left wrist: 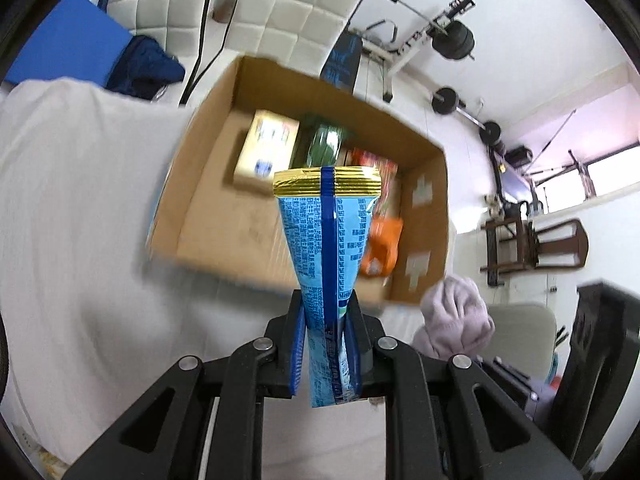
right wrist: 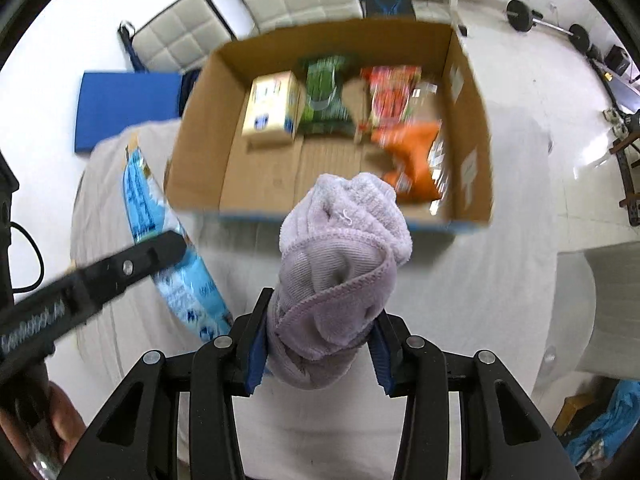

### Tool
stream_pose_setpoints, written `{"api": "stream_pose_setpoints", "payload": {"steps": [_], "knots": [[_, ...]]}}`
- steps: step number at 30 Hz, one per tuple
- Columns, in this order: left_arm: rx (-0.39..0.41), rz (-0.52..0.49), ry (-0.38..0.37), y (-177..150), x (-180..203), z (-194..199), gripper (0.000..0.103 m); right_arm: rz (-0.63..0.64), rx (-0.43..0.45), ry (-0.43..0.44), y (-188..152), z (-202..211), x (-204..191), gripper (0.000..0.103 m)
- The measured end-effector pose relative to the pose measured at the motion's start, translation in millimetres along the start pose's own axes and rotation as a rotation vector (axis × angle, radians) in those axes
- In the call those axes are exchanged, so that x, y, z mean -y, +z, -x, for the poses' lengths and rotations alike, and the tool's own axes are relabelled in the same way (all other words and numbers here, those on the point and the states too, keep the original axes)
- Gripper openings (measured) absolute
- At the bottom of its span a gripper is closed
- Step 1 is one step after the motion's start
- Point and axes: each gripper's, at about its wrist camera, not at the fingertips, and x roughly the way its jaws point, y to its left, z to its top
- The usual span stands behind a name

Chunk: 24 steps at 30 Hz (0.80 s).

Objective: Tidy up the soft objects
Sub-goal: 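Carry the blue stick and lavender sock into the box and release both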

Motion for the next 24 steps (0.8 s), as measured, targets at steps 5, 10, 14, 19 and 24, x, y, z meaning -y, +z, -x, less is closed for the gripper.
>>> {"api": "stream_pose_setpoints", "payload": {"steps": [5, 10, 14, 19, 24], "knots": [[0.021, 0.073, 0.012, 48, -2, -25, 0.015, 0.008, 0.033, -0.046, 46, 7, 5, 0.045], [0.003, 0.180, 0.036, 76, -27, -65, 0.015, 0.020, 0.017, -0.079, 88, -14, 11, 0.045], [-0.041, 0.260, 0.033, 86, -48, -96, 0.015, 0.026, -0.034, -0.065, 117, -43, 17, 0.045], [-0.089, 0.282, 0.074, 84, -61, -124, 0.015, 0.060, -0.103, -0.069, 130, -82, 17, 0.045], [-0.109, 0.261, 0.118, 80, -64, -134, 0.017, 0.112, -0.184, -0.067, 132, -120, 14, 0.045]]}}
